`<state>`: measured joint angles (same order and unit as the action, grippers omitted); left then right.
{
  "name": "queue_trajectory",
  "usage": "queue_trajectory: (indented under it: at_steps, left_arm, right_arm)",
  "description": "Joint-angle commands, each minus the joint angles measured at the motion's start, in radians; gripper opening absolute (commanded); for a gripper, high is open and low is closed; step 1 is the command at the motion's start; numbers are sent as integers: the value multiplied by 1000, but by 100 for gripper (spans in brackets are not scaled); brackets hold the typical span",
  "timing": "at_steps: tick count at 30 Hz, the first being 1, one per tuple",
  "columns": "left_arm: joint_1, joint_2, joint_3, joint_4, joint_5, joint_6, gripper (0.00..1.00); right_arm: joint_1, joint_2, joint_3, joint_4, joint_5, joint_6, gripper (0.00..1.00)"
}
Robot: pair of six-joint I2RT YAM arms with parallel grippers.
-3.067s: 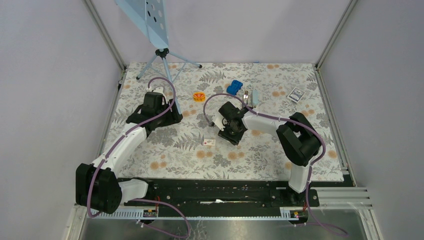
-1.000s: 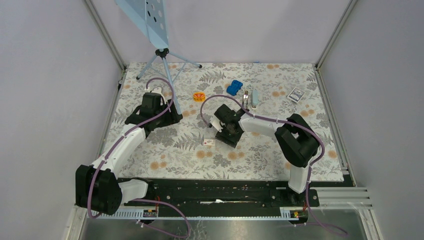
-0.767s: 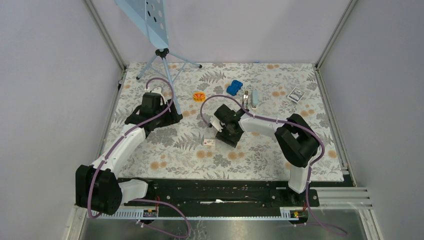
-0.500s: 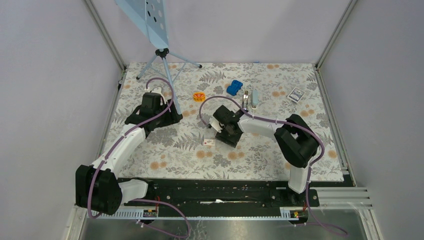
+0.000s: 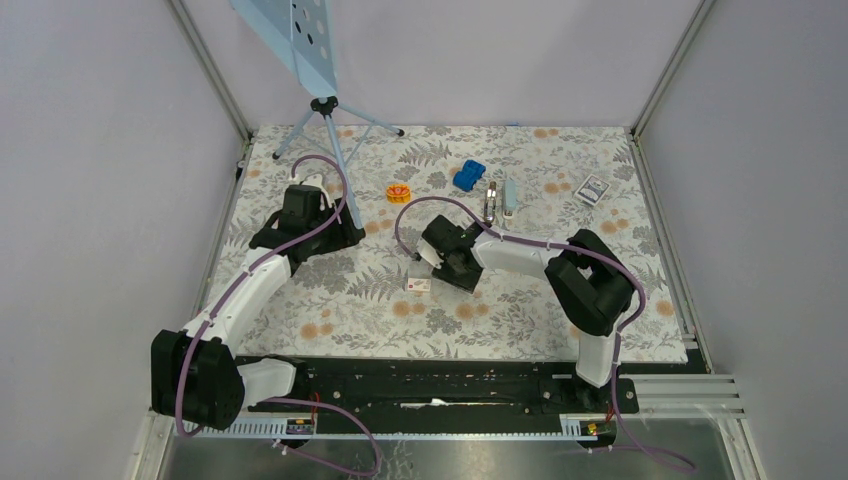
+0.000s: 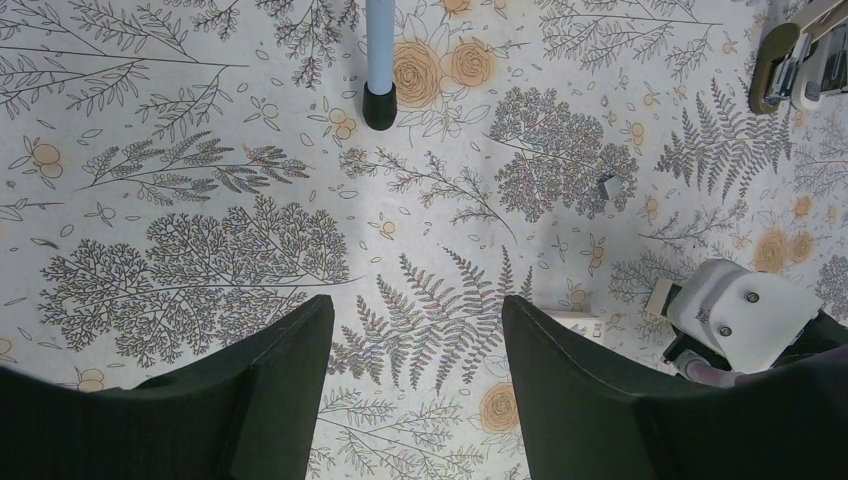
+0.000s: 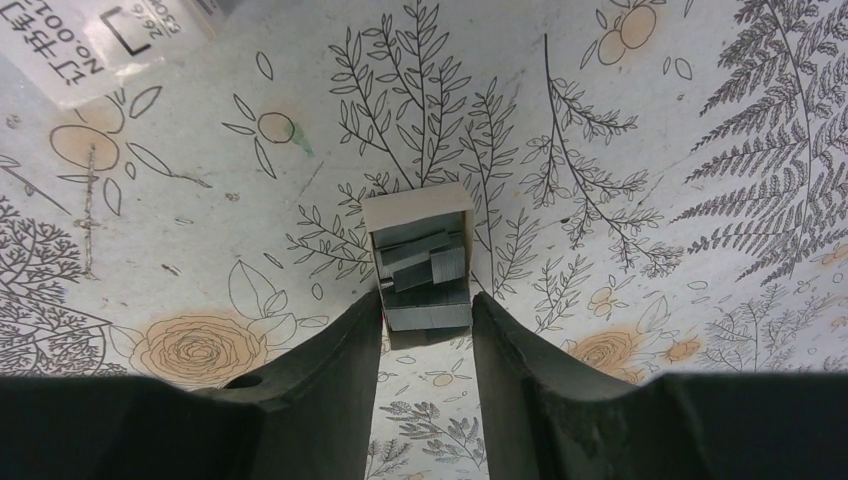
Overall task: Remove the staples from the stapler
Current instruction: Adjust the staple box at the center of the board.
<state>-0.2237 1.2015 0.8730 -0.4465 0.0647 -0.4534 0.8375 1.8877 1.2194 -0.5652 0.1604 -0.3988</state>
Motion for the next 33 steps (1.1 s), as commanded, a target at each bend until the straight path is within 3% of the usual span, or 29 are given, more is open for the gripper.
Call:
queue_trajectory:
  at_steps: [1, 20, 33]
  left_arm:
    - [7, -14, -6, 48, 18, -6, 67]
    - [11, -15, -8, 52, 26, -7, 67]
    - [14, -19, -9, 52, 23, -7, 67]
  right_arm:
    - [12, 20, 22, -25, 36, -6, 44]
    - [16, 21, 15, -13, 29, 8, 38]
    - [16, -34, 31, 8, 0, 33, 64]
